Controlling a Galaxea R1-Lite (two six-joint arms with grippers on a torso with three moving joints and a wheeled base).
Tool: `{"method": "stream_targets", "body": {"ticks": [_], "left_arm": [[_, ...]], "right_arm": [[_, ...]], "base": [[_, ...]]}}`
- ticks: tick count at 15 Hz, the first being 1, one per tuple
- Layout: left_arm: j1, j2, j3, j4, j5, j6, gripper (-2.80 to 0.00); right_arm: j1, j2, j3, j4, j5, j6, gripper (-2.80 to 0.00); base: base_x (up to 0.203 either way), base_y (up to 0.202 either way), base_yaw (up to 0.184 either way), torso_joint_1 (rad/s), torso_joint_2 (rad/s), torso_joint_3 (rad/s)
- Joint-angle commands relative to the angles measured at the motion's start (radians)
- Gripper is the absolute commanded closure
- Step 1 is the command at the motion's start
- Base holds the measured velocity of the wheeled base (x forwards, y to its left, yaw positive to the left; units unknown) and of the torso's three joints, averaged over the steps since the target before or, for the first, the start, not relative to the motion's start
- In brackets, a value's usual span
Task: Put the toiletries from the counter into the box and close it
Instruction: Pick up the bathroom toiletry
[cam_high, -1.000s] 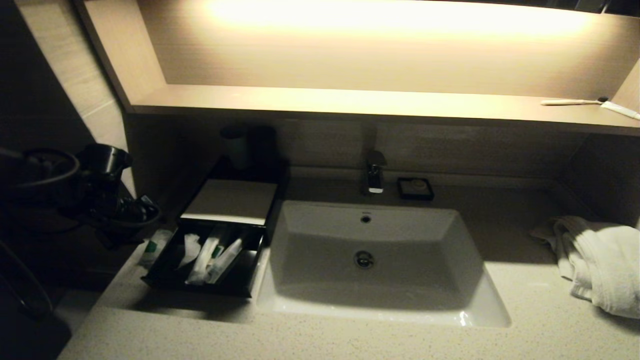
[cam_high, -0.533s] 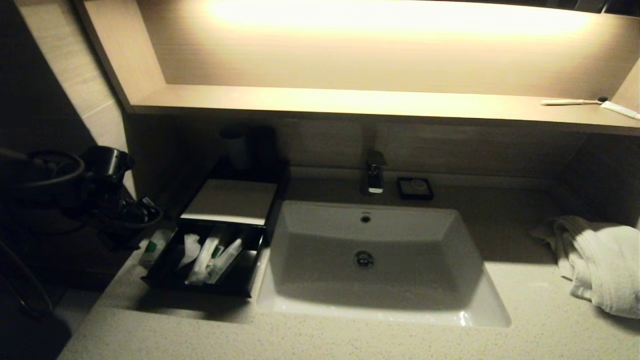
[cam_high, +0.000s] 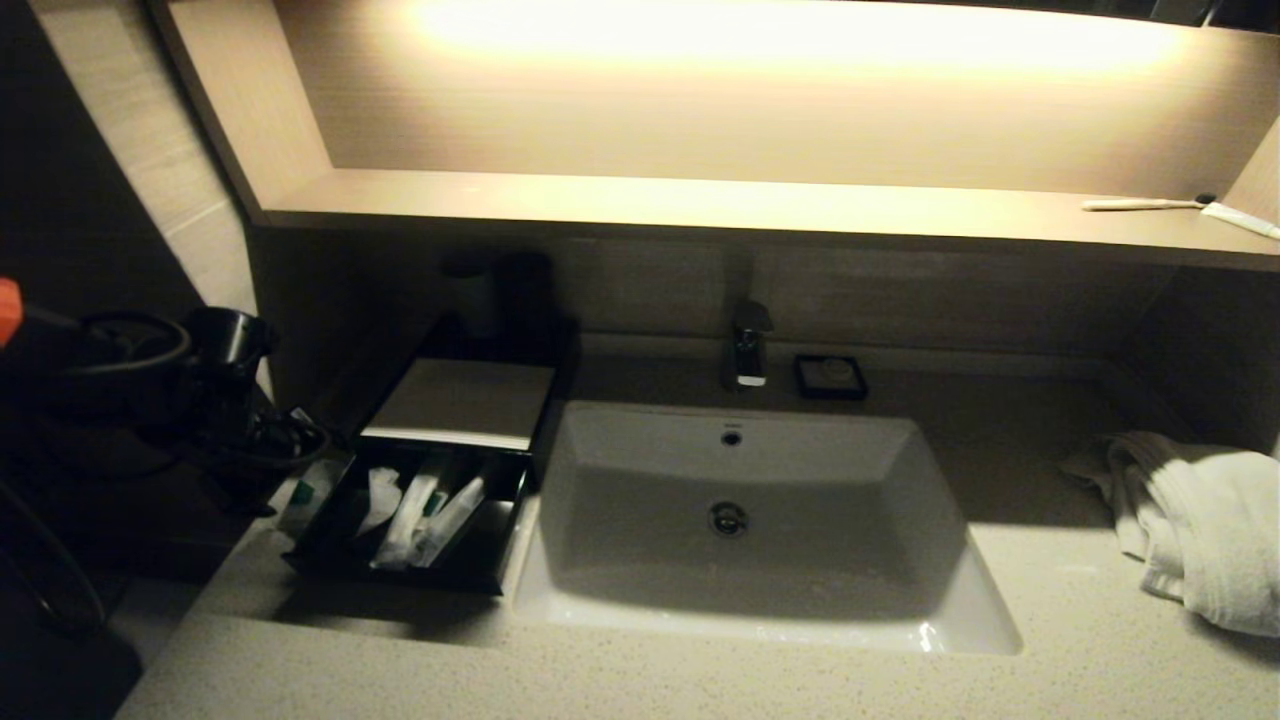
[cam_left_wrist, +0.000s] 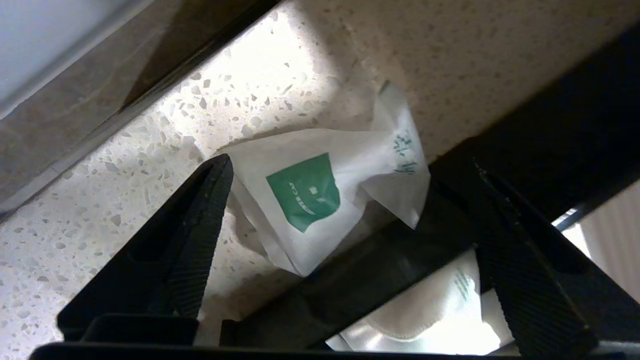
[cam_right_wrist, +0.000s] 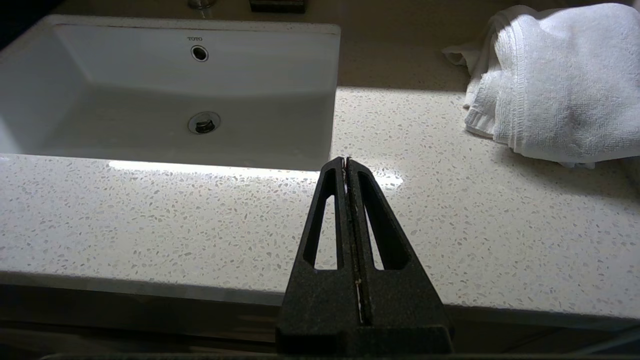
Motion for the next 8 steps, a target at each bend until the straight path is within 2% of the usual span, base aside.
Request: {"method": "stream_targets", "body": {"ticks": [1,8], "left_arm": [[0.001,0.011,0.000,0.002,0.001,-0.003,-2.80],[-0.006,0.032,0.000,0.003,0.012,0.004,-2.80]], "right_arm": [[0.000,0.000,0.000,0.000,0.000,0.000,0.00],[0.000,0.000,0.000,0.000,0.000,0.000,0.00]], "base": [[0.000,0.000,0.000,0.000,0.00,0.000],[0.000,0.000,0.000,0.000,0.00,0.000]]}}
